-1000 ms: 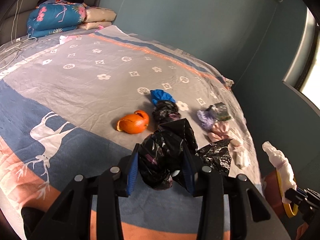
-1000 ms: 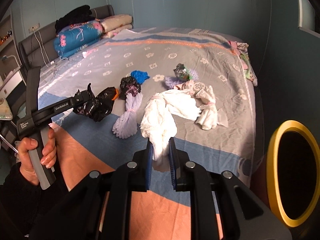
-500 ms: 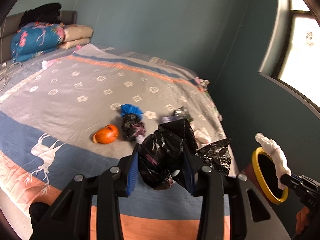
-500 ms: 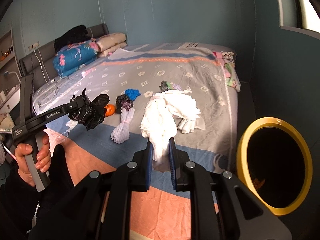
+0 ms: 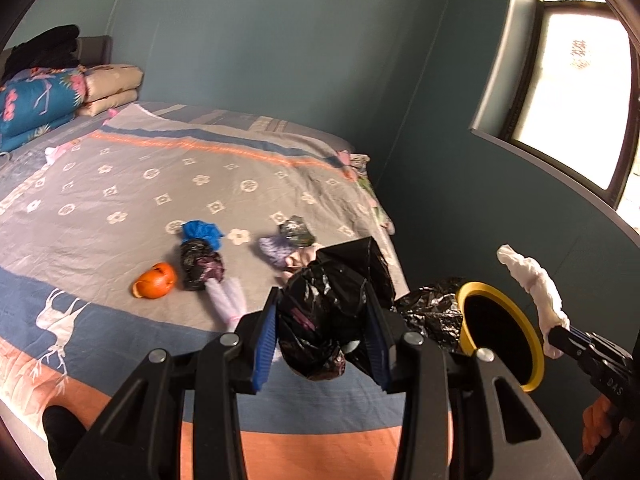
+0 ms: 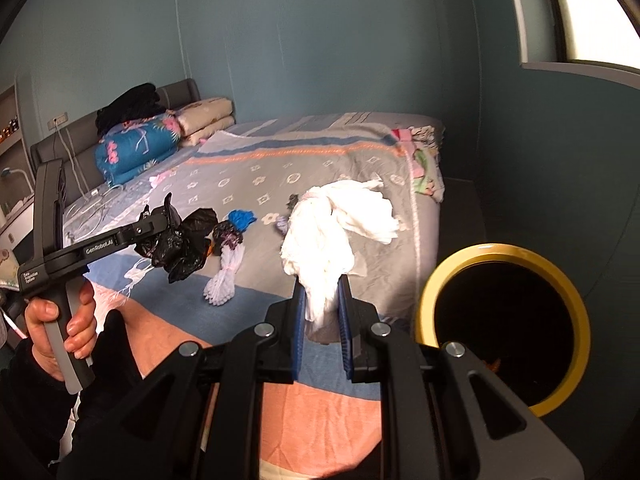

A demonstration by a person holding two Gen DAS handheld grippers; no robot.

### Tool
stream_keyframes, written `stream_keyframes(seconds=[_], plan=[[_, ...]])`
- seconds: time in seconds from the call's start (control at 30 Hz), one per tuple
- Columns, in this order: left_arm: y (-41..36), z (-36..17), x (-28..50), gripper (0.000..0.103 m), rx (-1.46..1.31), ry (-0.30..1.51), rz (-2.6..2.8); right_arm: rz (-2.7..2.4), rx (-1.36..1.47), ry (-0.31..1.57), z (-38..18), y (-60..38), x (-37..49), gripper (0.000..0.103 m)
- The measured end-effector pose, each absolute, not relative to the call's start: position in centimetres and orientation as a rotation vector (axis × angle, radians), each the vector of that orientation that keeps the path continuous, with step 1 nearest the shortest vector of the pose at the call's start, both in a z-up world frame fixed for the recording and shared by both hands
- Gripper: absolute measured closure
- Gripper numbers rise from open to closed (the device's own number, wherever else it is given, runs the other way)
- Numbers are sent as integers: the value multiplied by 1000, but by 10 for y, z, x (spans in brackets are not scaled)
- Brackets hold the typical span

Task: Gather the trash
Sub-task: 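Carry the tissue and black bags over the yellow-rimmed bin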

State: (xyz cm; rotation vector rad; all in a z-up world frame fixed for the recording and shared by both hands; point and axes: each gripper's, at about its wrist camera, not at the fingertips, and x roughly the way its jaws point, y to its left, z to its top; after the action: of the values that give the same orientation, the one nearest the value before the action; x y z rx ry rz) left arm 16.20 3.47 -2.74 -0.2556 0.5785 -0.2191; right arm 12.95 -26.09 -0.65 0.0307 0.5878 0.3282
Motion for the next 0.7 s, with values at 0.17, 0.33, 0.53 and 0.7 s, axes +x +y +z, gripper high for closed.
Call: stream_keyframes(seconds=[0.17,0.33,0.53,0.7], plan=[[12,-20,162,66,-227,573,-256,293,42,560,1,-282,119,88],[-14,-14,166,66,-201,577,-302,261,62,546,7,-301,114,88],[-45,-12,175,66,-164,588,-351,213,77,539,10,-328,115,88],[-67,-13,185,66,-148,604,-387,179,89,537,13,-347,118,88]])
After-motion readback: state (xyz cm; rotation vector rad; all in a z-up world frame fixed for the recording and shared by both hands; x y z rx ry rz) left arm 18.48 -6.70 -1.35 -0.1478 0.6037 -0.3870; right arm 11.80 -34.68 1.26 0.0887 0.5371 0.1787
